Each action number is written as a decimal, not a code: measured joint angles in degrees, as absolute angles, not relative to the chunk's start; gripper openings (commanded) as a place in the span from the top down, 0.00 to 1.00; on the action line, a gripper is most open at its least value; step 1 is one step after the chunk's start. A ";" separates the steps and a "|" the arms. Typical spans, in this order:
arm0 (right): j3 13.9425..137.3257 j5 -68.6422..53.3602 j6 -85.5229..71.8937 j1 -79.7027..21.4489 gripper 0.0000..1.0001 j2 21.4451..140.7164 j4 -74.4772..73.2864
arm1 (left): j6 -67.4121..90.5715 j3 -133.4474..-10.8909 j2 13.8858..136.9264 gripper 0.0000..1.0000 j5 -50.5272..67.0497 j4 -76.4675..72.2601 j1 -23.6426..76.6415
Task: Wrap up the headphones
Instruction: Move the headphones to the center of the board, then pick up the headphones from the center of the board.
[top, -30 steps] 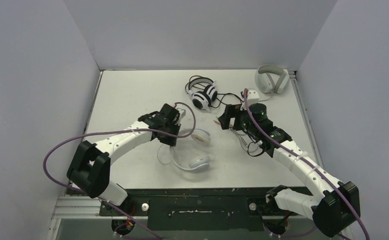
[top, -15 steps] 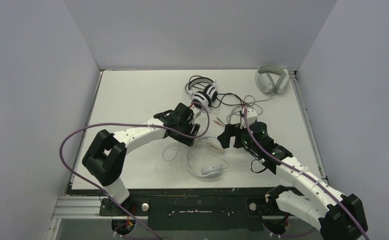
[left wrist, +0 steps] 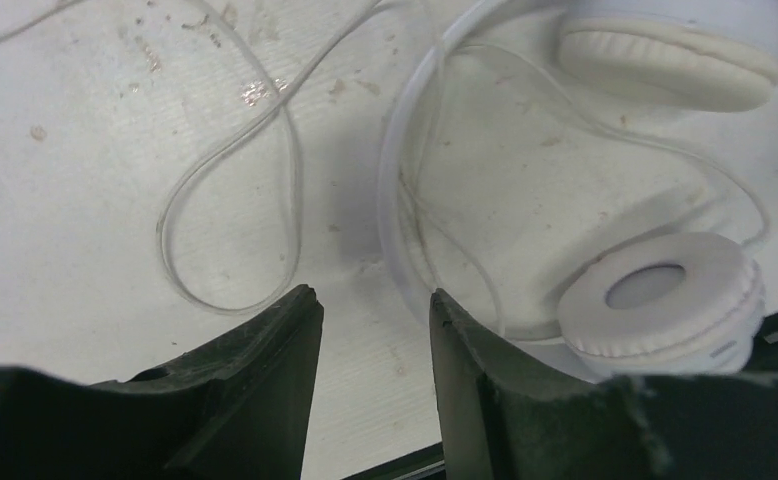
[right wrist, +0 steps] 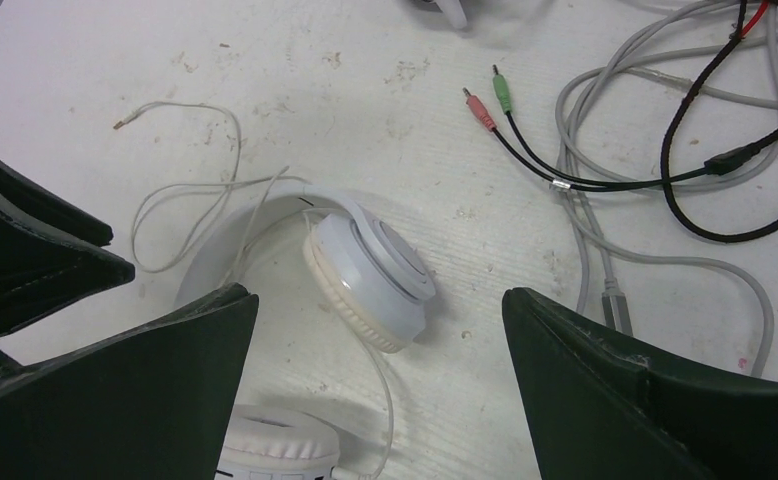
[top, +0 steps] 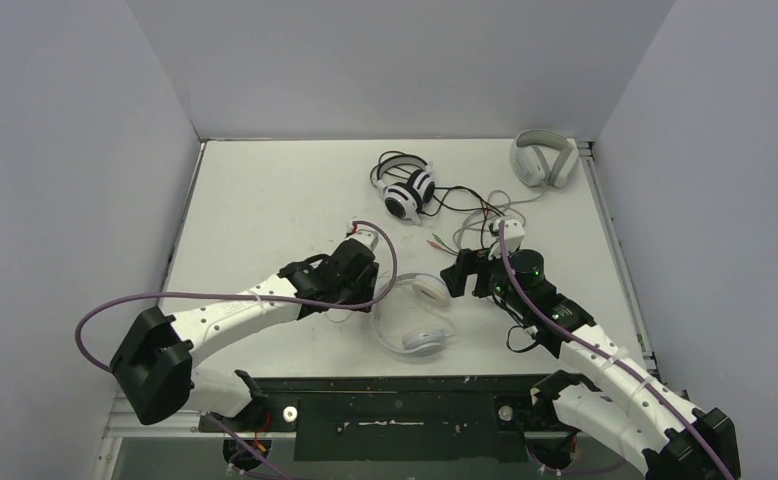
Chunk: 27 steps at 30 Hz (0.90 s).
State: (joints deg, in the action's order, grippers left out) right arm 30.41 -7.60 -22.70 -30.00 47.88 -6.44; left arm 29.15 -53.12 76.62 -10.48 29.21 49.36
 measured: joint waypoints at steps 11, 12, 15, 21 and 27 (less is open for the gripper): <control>30.74 -6.00 -21.63 -30.00 0.02 48.53 -7.55 | 37.69 -51.09 85.01 0.56 -14.81 25.02 49.41; 30.74 -5.91 -21.63 -30.00 0.02 48.53 -7.55 | 38.00 -51.09 86.06 0.56 -14.83 24.80 49.45; 30.74 -5.72 -21.65 -30.00 0.02 48.53 -7.55 | 38.68 -51.09 88.18 0.56 -14.85 24.32 49.47; 30.74 -5.37 -21.65 -30.00 0.02 48.58 -7.51 | 39.24 -51.09 90.59 0.56 -14.92 23.09 49.71; 30.74 -5.32 -21.63 -30.00 0.02 48.80 -7.38 | 39.94 -53.30 94.89 0.61 -16.38 23.99 51.77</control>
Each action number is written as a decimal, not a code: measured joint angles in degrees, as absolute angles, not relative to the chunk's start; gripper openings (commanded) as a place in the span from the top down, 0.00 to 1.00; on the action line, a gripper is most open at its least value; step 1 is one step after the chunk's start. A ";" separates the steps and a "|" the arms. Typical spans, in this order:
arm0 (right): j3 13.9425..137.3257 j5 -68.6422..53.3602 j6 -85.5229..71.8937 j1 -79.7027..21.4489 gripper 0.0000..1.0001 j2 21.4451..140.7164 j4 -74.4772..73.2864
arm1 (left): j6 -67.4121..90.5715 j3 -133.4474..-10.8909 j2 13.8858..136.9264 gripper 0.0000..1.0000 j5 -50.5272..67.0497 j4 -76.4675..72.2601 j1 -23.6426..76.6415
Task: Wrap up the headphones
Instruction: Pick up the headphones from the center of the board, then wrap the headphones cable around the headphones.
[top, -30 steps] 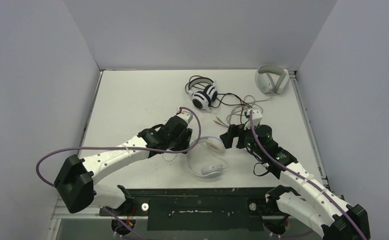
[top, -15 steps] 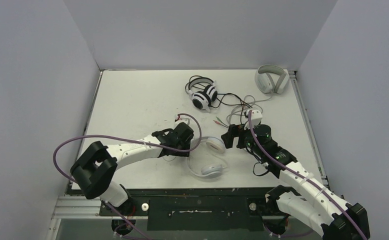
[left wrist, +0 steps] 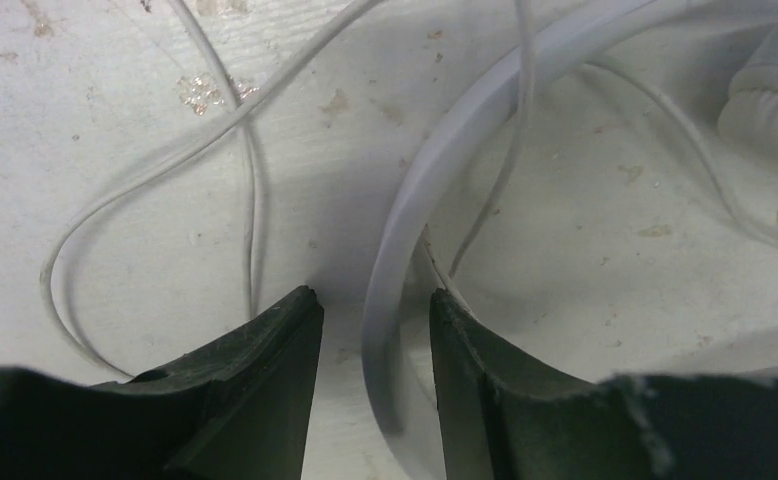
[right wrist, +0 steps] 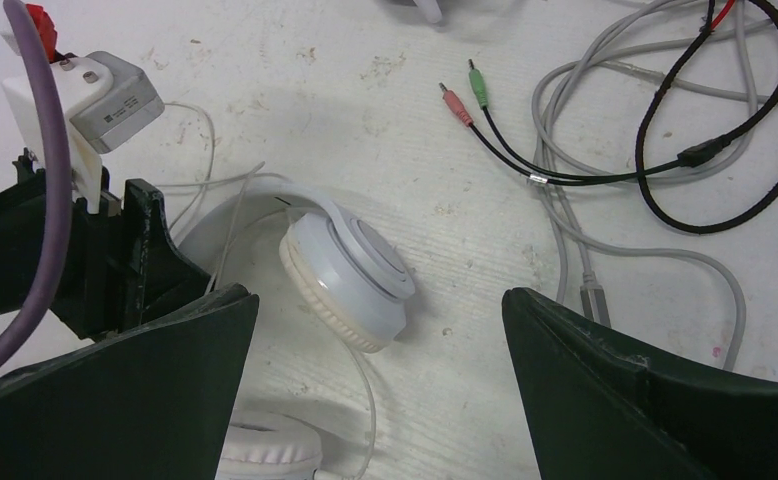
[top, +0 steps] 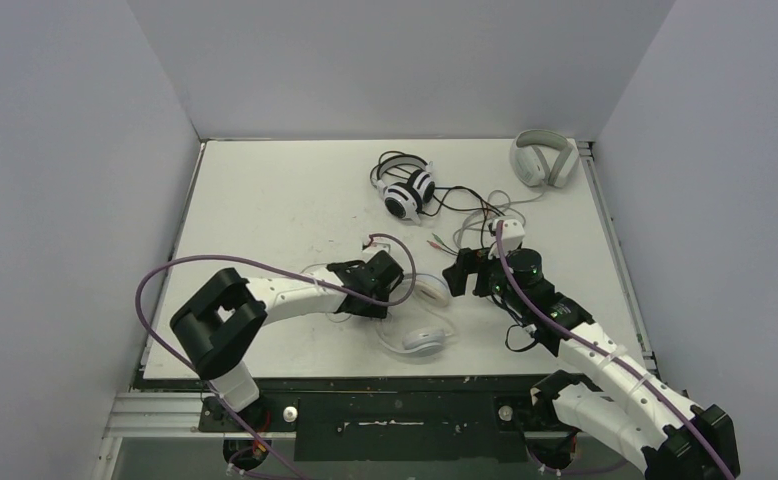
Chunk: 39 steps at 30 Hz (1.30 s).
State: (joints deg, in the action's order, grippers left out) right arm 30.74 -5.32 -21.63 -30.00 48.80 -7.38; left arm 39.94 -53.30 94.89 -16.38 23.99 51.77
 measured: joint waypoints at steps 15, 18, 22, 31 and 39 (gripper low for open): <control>31.35 -4.99 -21.17 -30.00 0.02 48.93 -8.36 | 38.96 -66.28 98.35 1.00 -24.93 39.33 53.58; 34.63 -5.52 -20.97 -30.00 0.01 49.56 -10.26 | 34.74 -74.81 98.24 1.00 -29.26 48.42 53.93; 39.68 -6.00 -20.95 -30.00 0.00 49.71 -10.09 | 29.67 -84.16 96.36 1.00 -33.91 57.74 53.95; 41.01 -10.26 -16.43 -30.00 0.01 47.55 -4.19 | 18.98 -90.37 92.47 1.00 -35.55 70.67 54.06; 39.94 -10.37 -15.68 -30.00 0.03 44.91 -3.95 | 15.62 -92.51 88.42 1.00 -31.35 73.12 54.06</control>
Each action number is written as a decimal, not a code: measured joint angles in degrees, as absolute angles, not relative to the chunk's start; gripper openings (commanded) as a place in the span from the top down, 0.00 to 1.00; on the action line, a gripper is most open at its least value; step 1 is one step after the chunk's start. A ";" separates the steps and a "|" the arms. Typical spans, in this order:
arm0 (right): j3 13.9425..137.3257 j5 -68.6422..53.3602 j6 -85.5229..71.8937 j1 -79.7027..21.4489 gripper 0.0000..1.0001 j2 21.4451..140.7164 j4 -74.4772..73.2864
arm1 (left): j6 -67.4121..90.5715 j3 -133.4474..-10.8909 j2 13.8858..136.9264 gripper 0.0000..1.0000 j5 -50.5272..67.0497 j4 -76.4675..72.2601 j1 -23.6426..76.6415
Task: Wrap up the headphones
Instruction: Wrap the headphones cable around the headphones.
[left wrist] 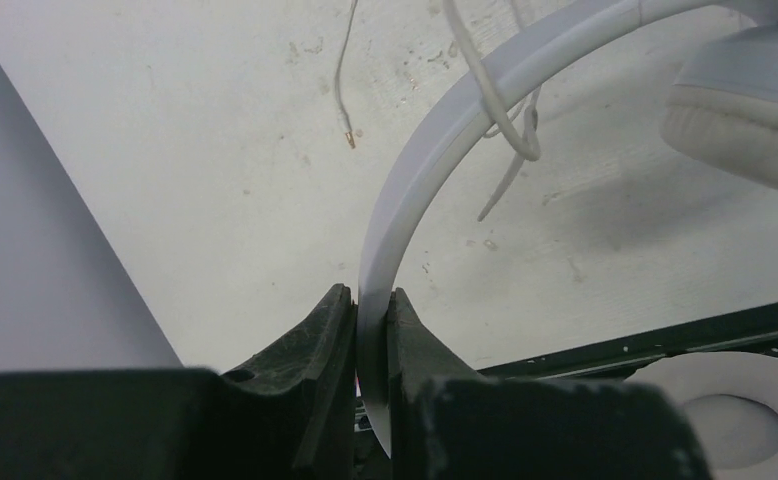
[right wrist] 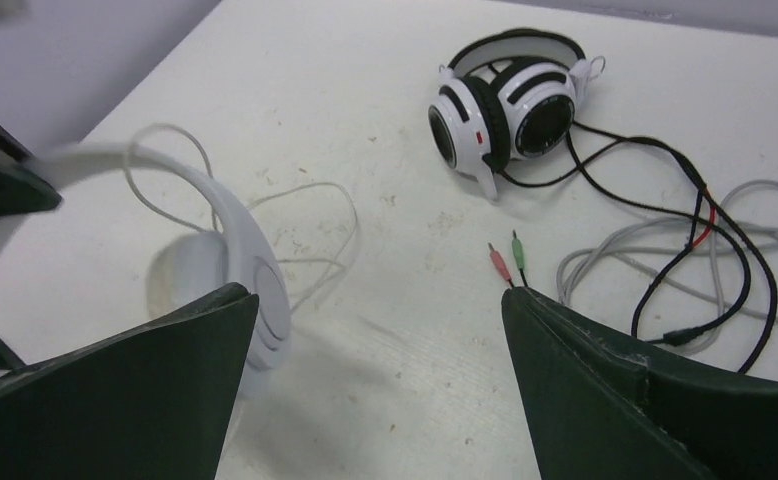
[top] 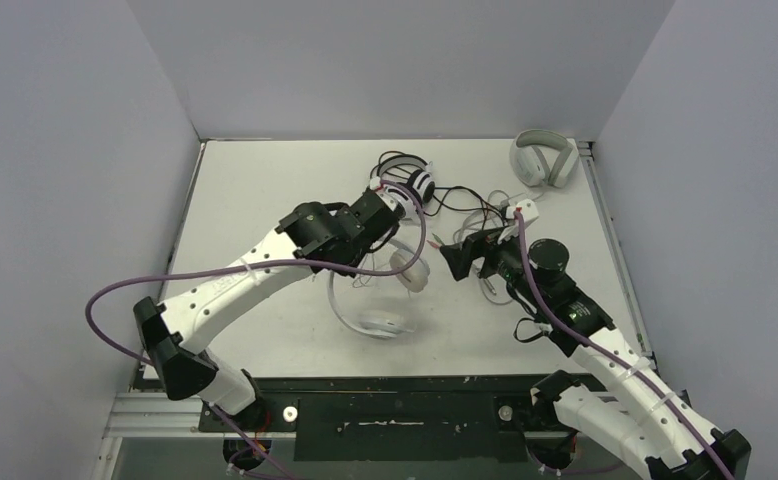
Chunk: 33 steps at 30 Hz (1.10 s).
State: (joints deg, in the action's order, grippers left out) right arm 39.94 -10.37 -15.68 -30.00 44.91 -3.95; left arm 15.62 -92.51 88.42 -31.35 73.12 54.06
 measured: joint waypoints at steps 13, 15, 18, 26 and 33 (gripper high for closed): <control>29.98 -7.97 -16.51 -30.00 0.05 37.63 -1.45 | 14.61 -103.96 79.66 1.00 -18.57 73.34 52.88; 27.97 -9.15 -16.47 -30.00 0.06 37.58 1.34 | 14.81 -105.60 79.61 1.00 -16.38 73.36 52.31; 22.65 -14.52 -16.51 -30.00 0.06 37.82 9.04 | 15.03 -108.92 79.61 1.00 -12.91 73.54 51.53; 19.05 -31.40 -18.76 -30.59 0.09 52.23 30.72 | 15.81 -116.73 80.25 1.00 -2.76 73.38 51.22; 21.39 -35.03 -17.67 -36.84 0.05 64.51 42.92 | 16.84 -116.95 82.94 1.00 7.44 70.04 51.16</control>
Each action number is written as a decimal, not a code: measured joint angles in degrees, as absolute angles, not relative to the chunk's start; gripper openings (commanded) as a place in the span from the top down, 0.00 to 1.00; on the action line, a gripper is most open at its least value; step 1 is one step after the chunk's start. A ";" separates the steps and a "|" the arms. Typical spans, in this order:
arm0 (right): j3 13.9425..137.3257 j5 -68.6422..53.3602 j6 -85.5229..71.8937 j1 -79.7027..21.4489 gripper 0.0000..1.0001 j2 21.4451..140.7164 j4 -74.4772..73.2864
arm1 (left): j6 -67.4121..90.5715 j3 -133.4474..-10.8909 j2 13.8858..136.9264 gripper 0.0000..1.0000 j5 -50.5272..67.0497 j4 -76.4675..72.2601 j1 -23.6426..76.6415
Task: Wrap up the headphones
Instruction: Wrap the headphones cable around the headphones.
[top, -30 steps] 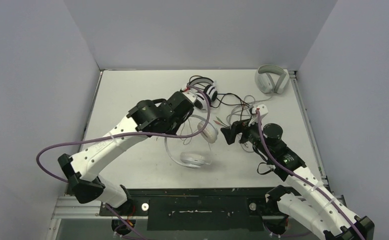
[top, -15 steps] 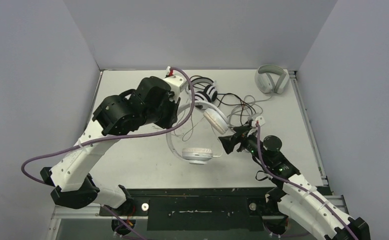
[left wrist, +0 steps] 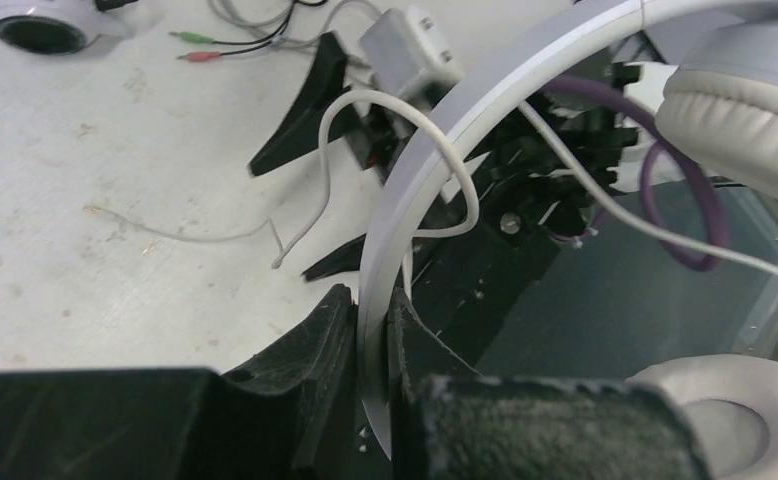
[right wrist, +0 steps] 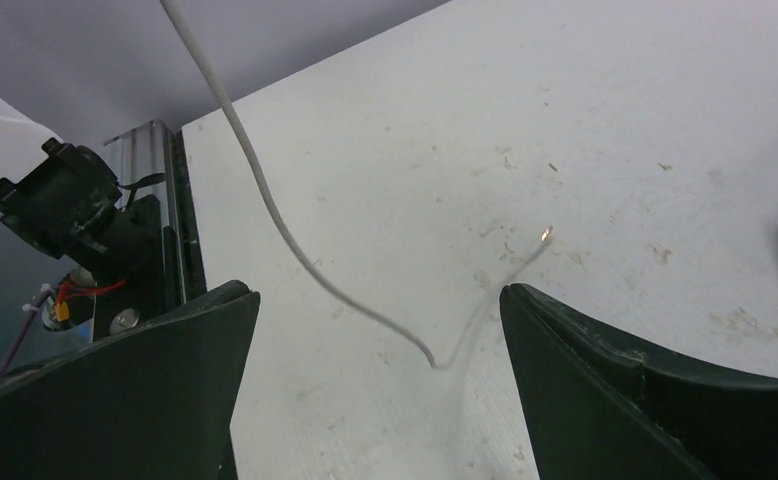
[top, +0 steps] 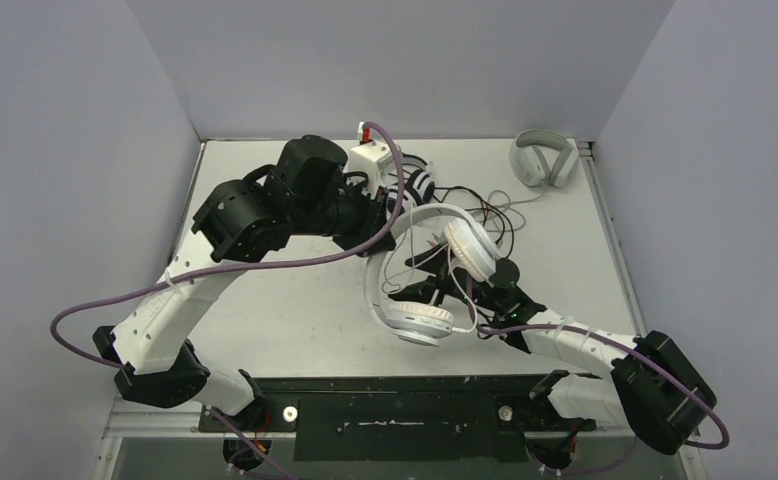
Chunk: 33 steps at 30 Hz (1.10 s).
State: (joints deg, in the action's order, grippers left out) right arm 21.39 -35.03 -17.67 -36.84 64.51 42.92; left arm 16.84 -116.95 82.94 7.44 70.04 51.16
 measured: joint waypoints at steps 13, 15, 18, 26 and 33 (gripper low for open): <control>30.92 -36.97 -15.59 -38.96 0.95 75.70 51.00 | 18.96 -116.42 84.05 1.00 17.82 62.43 50.83; 30.92 -38.06 -17.26 -37.65 1.00 75.64 52.84 | 18.92 -114.85 83.40 1.00 18.41 61.71 50.83; 30.92 -39.53 -20.78 -32.14 1.00 74.72 54.65 | 18.46 -110.78 81.73 1.00 18.74 60.99 50.83; 37.43 -31.94 -20.10 -21.87 1.00 63.68 40.21 | 13.80 -91.13 76.53 1.00 17.58 58.17 50.96; 43.38 -21.41 -16.16 -18.68 1.00 53.43 26.83 | 11.86 -87.42 81.32 1.00 -2.61 62.76 50.43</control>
